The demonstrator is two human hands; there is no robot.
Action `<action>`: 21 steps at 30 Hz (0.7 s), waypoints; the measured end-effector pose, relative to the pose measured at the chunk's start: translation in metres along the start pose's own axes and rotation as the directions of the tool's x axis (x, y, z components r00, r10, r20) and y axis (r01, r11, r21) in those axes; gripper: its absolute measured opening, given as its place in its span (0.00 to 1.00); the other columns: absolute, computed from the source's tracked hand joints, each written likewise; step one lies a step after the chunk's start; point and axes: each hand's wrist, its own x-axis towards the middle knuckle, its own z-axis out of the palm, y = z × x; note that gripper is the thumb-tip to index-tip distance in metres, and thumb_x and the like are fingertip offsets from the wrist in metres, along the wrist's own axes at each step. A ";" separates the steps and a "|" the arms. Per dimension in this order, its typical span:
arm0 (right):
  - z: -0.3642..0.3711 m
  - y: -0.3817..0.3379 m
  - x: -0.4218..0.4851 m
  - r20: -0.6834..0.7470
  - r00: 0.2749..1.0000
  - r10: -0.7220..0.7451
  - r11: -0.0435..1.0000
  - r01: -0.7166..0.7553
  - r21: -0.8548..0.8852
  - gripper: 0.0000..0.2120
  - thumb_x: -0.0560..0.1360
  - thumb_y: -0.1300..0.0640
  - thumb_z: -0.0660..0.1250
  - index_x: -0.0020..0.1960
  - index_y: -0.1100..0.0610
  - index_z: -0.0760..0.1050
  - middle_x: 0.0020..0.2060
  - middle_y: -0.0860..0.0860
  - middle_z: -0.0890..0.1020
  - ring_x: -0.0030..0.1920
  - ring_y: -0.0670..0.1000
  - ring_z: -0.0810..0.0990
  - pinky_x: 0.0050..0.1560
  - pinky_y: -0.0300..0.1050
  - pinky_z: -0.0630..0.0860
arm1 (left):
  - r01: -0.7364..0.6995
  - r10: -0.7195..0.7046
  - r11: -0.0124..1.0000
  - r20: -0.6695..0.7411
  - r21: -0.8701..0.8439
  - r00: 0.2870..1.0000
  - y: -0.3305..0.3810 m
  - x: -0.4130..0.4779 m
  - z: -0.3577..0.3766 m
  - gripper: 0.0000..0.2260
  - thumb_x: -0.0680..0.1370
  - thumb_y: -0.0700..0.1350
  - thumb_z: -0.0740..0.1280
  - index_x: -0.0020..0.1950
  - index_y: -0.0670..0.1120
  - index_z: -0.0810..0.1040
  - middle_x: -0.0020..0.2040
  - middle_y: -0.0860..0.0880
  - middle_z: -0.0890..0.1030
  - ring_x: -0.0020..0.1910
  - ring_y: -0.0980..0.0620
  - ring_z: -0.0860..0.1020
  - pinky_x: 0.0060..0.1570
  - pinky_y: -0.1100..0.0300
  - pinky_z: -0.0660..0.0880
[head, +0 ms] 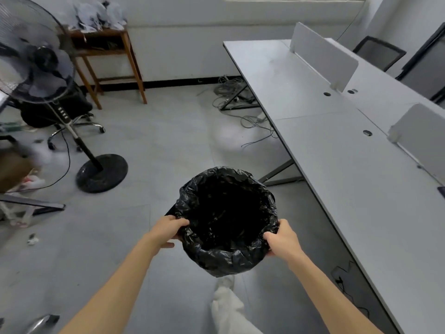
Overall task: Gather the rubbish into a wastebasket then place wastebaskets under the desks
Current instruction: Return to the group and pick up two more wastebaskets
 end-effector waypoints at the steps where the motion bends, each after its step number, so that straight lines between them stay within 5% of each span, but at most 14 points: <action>1: 0.004 -0.015 0.018 0.009 1.000 -0.003 1.000 0.003 0.008 0.15 0.76 0.65 0.61 0.61 0.56 0.66 0.48 0.53 0.78 0.42 0.54 0.84 0.40 0.53 0.85 | 0.002 -0.002 1.000 -0.004 0.001 1.000 0.014 0.017 -0.008 0.10 0.79 0.51 0.66 0.57 0.47 0.76 0.52 0.52 0.81 0.48 0.53 0.81 0.52 0.52 0.76; 7: 0.017 -0.111 0.133 0.023 0.999 -0.029 1.000 0.029 0.004 0.14 0.75 0.65 0.61 0.60 0.56 0.66 0.48 0.52 0.78 0.40 0.54 0.85 0.41 0.54 0.84 | 0.026 -0.025 1.000 -0.035 0.014 0.999 0.094 0.114 -0.059 0.08 0.79 0.53 0.66 0.54 0.50 0.76 0.56 0.53 0.79 0.54 0.51 0.79 0.57 0.49 0.77; 11: 0.024 -0.182 0.198 0.020 0.999 -0.038 0.999 0.038 -0.001 0.15 0.75 0.65 0.60 0.60 0.56 0.66 0.47 0.52 0.78 0.40 0.54 0.84 0.41 0.55 0.84 | 0.027 -0.026 0.999 -0.043 0.023 0.999 0.151 0.177 -0.099 0.15 0.79 0.54 0.66 0.63 0.50 0.74 0.61 0.53 0.76 0.55 0.52 0.78 0.52 0.51 0.76; 21: 0.073 -0.332 0.367 -0.038 0.999 0.014 1.000 -0.014 0.002 0.14 0.76 0.65 0.61 0.60 0.56 0.66 0.47 0.52 0.77 0.41 0.54 0.83 0.38 0.54 0.84 | -0.022 0.020 0.993 0.021 0.113 1.000 0.287 0.366 -0.194 0.10 0.79 0.54 0.66 0.54 0.49 0.78 0.55 0.51 0.80 0.54 0.51 0.79 0.58 0.49 0.76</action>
